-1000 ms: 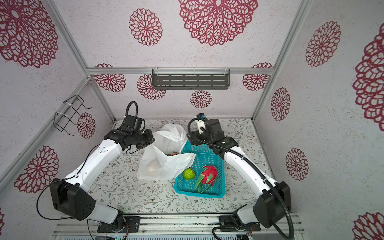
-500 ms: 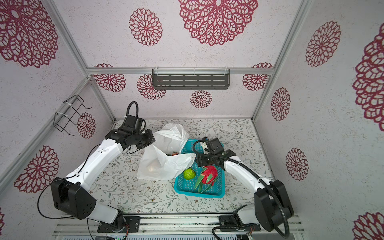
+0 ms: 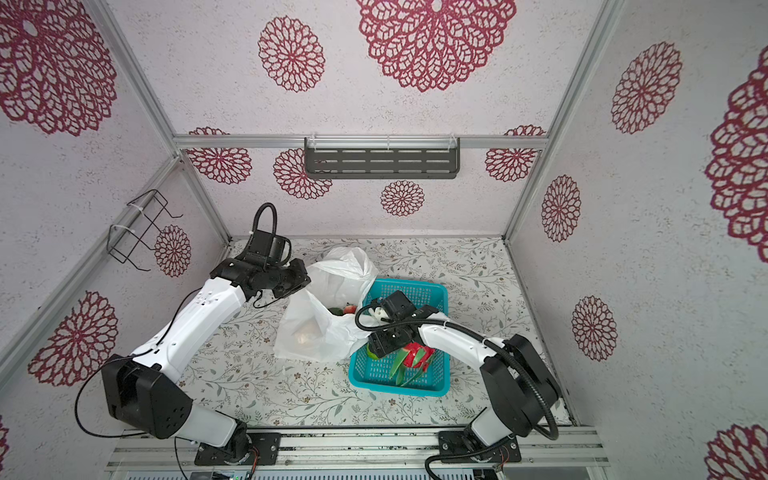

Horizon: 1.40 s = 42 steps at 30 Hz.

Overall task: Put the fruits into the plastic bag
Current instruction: 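Return the right gripper to the basket and grasp the spotted green guava, then carry the guava with the right gripper into the bag and release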

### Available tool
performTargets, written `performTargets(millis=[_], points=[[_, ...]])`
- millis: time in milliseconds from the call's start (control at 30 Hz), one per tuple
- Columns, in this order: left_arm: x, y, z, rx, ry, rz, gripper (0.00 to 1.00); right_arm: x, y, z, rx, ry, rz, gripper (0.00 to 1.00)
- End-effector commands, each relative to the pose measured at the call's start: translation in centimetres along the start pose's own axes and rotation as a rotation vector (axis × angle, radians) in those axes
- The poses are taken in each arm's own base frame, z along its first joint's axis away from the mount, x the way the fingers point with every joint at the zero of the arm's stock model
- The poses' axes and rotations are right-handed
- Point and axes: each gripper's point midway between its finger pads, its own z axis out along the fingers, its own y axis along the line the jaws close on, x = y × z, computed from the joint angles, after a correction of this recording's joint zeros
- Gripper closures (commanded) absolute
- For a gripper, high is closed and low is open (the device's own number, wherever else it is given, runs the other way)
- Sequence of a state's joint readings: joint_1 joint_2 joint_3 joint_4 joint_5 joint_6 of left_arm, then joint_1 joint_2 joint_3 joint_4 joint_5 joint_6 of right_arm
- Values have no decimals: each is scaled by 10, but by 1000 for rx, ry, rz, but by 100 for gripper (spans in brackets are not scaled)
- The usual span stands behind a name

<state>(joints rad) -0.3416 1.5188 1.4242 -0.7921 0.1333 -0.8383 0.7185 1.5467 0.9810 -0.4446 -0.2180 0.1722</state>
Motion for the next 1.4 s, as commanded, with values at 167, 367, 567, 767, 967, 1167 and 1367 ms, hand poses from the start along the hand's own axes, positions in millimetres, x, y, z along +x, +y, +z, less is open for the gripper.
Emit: performTargets(millis=[167, 367, 567, 767, 967, 1167, 1367], points=[[-4, -2, -5, 6, -13, 1, 100, -8, 3, 13, -2, 18, -23, 27], [-4, -2, -5, 6, -12, 3, 100, 1, 0, 22, -2, 52, 8, 32], [-2, -1, -3, 5, -7, 3, 100, -16, -10, 1, 59, -34, 1, 58], [-3, -1, -4, 6, -9, 8, 100, -47, -52, -47, 147, -205, 120, 62], [-3, -2, -5, 10, -9, 14, 100, -69, -103, -110, 317, -375, 227, 62], [-1, -2, -5, 17, -7, 18, 100, -96, -106, -148, 337, -495, 213, 62], [-1, -3, -6, 22, -10, 18, 100, -133, -41, -128, 60, -531, 107, 62]])
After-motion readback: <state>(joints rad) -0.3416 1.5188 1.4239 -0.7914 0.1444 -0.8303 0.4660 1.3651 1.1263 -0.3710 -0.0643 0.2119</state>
